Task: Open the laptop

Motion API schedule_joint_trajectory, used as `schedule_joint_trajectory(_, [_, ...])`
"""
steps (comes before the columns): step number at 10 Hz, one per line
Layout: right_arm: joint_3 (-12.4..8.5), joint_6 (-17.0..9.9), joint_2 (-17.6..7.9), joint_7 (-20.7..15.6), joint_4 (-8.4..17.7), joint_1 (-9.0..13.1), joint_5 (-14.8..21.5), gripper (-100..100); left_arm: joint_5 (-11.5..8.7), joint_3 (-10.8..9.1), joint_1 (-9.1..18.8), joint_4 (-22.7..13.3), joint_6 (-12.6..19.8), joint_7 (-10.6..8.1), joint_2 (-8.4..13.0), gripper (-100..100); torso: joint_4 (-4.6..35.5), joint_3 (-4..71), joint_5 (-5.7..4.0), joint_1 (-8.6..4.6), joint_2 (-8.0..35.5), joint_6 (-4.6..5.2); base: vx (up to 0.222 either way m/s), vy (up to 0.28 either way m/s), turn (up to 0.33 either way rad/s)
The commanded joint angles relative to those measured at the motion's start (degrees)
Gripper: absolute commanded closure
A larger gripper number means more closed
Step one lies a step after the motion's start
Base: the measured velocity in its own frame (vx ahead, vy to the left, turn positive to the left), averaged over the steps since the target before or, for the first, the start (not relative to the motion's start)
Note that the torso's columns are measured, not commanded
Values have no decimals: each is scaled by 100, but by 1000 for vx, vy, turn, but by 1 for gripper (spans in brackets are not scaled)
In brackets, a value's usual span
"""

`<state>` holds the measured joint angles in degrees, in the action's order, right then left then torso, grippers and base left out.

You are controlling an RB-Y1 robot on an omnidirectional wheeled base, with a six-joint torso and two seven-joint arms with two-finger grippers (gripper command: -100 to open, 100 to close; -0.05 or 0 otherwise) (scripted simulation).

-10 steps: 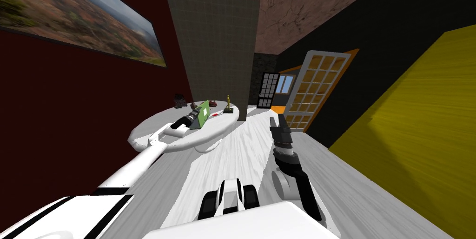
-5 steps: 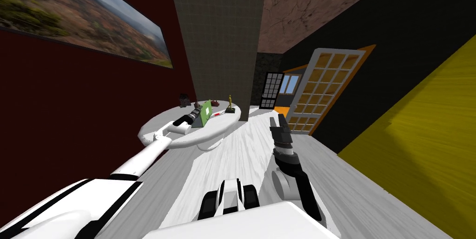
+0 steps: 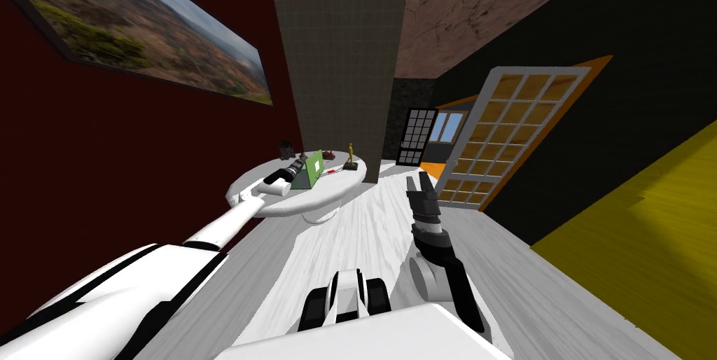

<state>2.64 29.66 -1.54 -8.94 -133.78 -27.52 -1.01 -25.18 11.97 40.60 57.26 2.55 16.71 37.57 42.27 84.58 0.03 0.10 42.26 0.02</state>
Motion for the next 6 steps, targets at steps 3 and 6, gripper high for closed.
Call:
schedule_joint_trajectory(3, [-1,0,-1,0,0,1,0,0,675,-414,-664,840,573,-593,-57,100,-61,41,35,41,-62,2,10,62,-160])
schedule_joint_trajectory(6, [0,0,0,0,0,0,0,0,995,-607,-883,1226,785,-885,-80,100,-77,45,36,23,-70,-10,6,18,-43])
